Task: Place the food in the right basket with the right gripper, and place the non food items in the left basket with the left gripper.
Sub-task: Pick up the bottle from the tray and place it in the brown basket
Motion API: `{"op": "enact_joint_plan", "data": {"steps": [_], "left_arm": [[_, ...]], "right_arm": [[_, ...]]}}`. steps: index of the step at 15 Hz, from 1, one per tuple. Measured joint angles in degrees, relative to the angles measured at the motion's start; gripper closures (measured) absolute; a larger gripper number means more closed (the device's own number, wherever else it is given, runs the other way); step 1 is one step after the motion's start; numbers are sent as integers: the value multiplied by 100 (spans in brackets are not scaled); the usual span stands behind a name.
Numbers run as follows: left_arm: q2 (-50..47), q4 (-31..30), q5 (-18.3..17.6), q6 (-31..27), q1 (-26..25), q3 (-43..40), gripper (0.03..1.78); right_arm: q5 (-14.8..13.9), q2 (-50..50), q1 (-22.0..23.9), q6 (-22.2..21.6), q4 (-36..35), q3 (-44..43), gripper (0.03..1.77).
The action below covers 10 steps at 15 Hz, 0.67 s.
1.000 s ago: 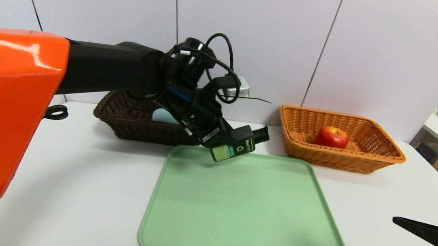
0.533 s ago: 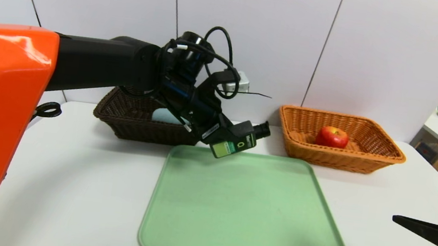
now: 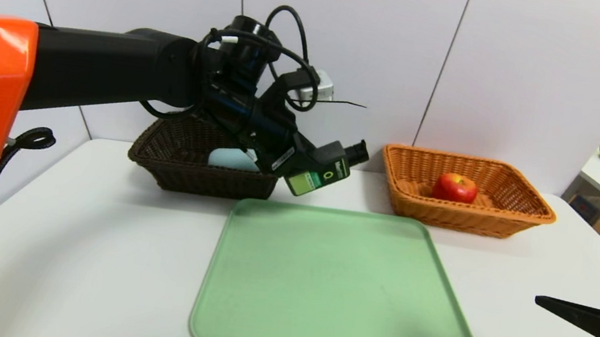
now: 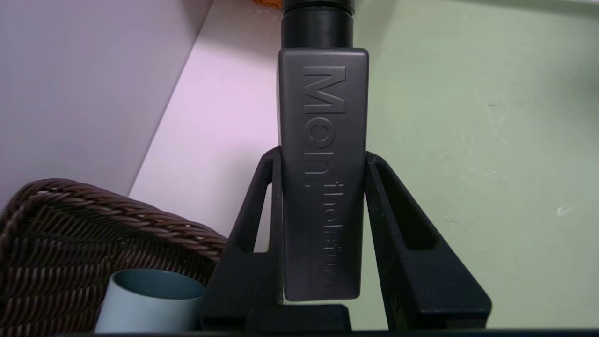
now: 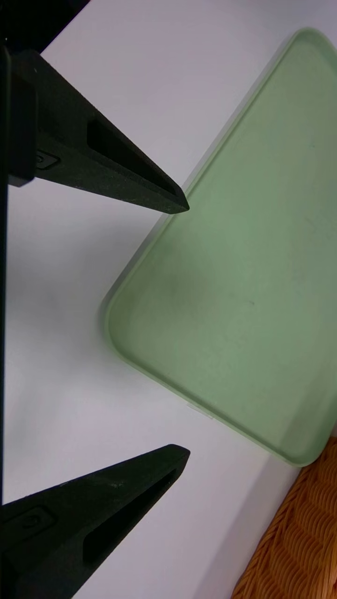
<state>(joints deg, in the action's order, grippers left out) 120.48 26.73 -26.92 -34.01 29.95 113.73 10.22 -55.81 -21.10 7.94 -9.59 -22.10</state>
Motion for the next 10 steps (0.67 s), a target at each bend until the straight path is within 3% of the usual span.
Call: {"op": "enact_joint_plan", "data": {"steps": [10], "left_arm": [[-210, -857, 239, 573, -243, 9, 125]], "right_arm": [[-44, -4, -138, -17, 0, 6, 10]]}}
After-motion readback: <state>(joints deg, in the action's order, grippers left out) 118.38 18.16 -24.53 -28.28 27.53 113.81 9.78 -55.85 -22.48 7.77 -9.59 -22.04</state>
